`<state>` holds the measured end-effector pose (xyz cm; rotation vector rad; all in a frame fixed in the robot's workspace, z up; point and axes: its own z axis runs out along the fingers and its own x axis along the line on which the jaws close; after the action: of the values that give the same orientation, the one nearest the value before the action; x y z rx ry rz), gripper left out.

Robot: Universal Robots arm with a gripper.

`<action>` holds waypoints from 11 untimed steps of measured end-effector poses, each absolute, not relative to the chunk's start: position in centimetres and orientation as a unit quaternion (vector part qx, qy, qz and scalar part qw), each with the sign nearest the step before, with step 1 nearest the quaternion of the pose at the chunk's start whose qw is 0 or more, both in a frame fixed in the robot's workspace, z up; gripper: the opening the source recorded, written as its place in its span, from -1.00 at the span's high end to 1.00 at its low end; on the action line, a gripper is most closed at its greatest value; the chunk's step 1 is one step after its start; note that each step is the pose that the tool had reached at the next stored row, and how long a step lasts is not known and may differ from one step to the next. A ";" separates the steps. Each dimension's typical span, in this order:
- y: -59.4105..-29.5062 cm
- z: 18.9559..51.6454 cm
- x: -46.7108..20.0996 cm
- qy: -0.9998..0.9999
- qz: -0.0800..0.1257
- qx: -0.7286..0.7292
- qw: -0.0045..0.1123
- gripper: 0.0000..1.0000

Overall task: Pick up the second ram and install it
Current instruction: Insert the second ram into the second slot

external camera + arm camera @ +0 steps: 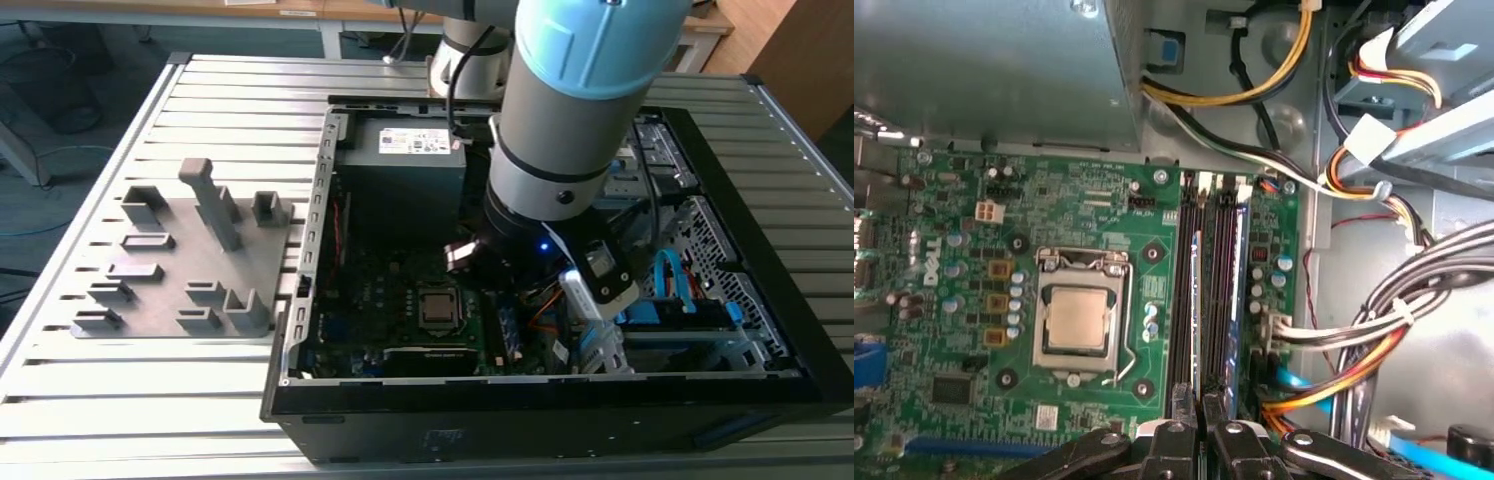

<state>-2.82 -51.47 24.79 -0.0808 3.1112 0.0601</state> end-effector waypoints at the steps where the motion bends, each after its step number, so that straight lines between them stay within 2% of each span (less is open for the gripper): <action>1: -51.2 24.7 -2.8 0.999 0.019 -0.026 0.014 0.73; 11: -50.2 24.0 -2.8 1.000 0.016 -0.006 0.015 0.73</action>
<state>-2.81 -50.19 24.01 -0.0200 3.1117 0.0504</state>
